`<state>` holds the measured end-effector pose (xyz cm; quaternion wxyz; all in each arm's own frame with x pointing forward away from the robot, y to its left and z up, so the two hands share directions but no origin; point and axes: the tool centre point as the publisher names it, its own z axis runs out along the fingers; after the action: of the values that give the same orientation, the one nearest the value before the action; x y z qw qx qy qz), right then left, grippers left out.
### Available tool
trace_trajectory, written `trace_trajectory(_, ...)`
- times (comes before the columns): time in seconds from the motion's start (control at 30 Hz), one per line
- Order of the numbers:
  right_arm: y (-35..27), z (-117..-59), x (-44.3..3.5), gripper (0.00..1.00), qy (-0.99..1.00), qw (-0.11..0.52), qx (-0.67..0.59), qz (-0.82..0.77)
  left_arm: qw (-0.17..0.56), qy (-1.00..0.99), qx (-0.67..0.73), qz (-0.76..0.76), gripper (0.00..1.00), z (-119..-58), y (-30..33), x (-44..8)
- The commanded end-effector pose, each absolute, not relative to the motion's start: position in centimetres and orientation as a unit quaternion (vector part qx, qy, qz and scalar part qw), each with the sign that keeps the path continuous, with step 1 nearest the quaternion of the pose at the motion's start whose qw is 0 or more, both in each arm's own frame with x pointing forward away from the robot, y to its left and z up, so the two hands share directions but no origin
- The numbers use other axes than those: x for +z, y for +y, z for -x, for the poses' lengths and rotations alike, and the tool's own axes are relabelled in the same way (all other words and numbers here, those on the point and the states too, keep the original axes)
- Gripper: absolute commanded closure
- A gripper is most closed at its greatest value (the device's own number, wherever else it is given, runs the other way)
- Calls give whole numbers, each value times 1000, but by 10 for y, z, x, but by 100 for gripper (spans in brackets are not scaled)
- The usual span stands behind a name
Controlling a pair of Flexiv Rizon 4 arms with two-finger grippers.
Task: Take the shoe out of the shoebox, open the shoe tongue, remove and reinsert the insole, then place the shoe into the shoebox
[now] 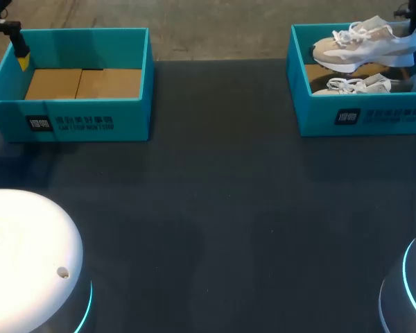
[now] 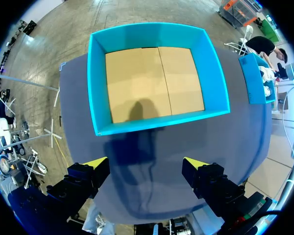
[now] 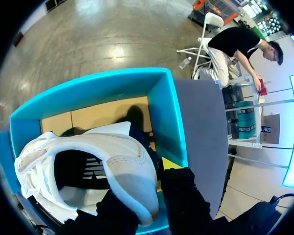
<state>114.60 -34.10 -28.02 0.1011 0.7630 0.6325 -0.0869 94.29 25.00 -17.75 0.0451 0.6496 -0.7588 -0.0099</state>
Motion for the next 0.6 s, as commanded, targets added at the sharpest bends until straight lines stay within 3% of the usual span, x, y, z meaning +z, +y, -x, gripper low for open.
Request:
trace_trajectory(0.03,-340,-1148,-284,100,630,101,-85,-765,44,-759,-10,-650,0,-941,250,-177)
trace_trajectory(0.6,-340,-1149,-285,100,605,122,-85,-782,44,-759,-10,-650,0,-941,250,-177)
